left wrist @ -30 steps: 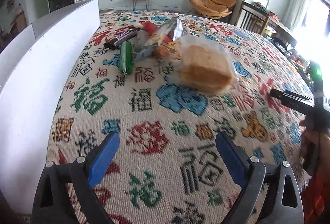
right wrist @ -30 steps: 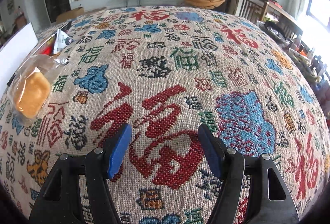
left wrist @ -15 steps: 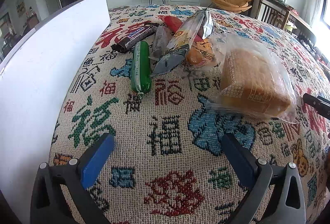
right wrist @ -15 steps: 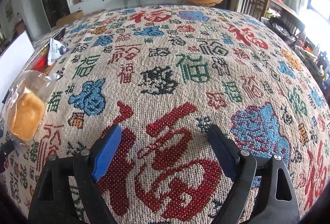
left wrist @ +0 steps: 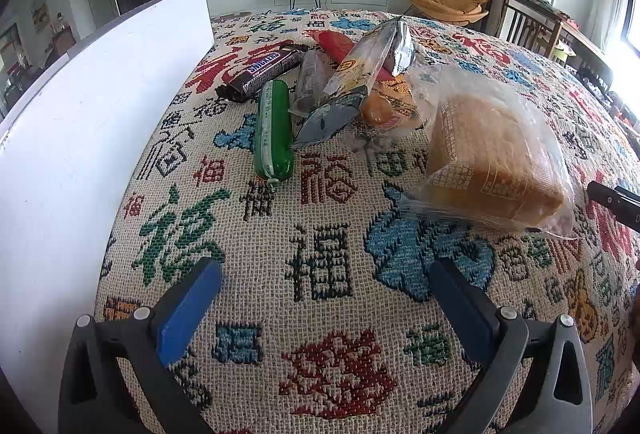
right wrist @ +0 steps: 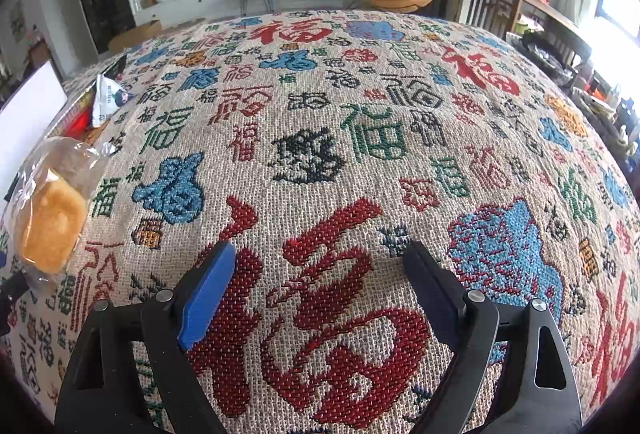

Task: Organize snacks
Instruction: 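Return the left tool over the remaining snacks, then grasp the green sausage with the left tool while the right tool grasps the bagged bread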

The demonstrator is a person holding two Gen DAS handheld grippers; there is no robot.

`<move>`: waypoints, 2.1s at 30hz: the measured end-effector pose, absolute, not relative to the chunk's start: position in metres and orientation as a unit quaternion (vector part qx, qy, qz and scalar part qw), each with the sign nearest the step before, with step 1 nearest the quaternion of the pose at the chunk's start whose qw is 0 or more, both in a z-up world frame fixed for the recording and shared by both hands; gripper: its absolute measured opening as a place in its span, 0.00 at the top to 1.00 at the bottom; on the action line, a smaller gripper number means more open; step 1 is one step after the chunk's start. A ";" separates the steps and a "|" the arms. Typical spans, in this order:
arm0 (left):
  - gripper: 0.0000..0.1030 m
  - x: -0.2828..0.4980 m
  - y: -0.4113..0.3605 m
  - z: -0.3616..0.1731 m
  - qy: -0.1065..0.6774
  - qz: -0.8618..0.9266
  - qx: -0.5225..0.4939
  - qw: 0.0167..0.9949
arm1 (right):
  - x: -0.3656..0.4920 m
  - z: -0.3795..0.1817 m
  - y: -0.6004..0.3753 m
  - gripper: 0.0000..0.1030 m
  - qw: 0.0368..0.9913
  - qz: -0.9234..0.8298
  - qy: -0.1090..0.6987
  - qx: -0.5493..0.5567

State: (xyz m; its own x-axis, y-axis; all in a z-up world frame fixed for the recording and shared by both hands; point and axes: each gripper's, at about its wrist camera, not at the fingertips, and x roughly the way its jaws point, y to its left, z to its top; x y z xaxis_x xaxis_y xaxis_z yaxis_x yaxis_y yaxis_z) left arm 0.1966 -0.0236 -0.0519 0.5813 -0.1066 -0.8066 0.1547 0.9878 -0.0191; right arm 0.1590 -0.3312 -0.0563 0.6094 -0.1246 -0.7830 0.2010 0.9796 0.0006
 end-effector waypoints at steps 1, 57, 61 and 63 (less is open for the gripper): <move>0.00 0.197 -0.024 -0.052 0.452 -0.073 0.027 0.889 | 0.159 -0.056 -0.331 0.14 0.896 -0.091 0.433 0.044; 0.33 0.253 0.022 -0.016 0.441 -0.095 -0.113 0.885 | 0.159 -0.056 -0.331 0.14 0.896 -0.092 0.432 0.045; 0.53 0.286 0.023 -0.031 0.472 -0.066 -0.117 0.871 | 0.159 -0.056 -0.332 0.14 0.896 -0.092 0.432 0.045; 0.53 0.292 0.021 -0.038 0.473 -0.066 -0.109 0.872 | 0.159 -0.056 -0.331 0.14 0.896 -0.092 0.432 0.045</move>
